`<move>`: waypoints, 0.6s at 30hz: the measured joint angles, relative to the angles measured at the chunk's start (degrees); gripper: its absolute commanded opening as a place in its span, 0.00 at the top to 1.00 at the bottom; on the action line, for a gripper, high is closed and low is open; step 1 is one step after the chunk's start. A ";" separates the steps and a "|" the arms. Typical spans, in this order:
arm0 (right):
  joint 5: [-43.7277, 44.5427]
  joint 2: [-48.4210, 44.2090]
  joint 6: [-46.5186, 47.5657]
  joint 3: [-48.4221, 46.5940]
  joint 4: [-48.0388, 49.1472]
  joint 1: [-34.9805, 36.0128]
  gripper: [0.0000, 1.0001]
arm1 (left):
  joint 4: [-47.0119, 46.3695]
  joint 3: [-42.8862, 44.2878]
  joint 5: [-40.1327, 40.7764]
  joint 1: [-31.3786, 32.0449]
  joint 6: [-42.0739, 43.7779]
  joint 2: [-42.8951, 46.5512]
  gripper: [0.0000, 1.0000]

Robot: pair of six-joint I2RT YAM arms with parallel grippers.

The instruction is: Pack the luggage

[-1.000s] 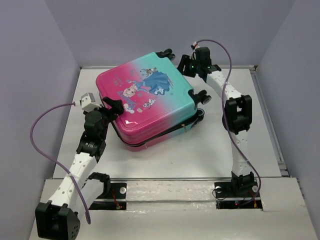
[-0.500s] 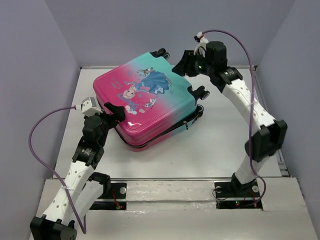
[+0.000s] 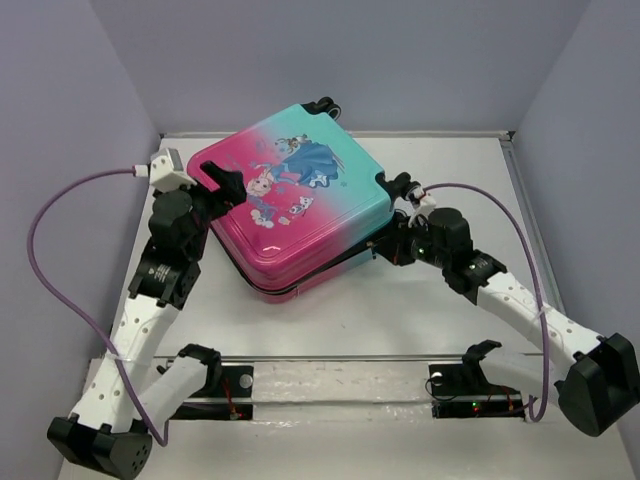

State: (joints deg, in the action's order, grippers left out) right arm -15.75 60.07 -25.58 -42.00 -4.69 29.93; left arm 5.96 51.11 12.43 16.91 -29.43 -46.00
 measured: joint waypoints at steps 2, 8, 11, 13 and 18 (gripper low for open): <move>1.05 0.33 -0.66 3.80 0.04 -0.17 0.93 | -0.83 7.13 1.09 -0.02 1.44 -3.91 0.01; 2.03 0.68 -1.44 6.23 3.65 -0.22 0.93 | -1.42 20.55 -1.40 -3.87 3.67 -16.74 0.01; 2.10 1.77 -1.44 6.25 5.73 -0.22 0.93 | -2.29 25.97 -5.68 -7.91 3.69 -26.01 0.01; 2.10 2.69 -1.44 6.45 6.75 -0.22 0.93 | -1.77 27.74 -7.98 -10.78 3.67 -32.30 0.01; 2.49 3.21 -1.25 7.34 6.93 -0.22 0.93 | 1.36 34.40 -11.76 -16.37 4.39 -48.02 0.01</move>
State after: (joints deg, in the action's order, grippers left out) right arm -13.26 63.29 -26.83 -34.65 2.24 29.71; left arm 7.31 85.52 0.67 0.54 -25.04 -94.02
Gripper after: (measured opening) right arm 0.070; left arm 0.993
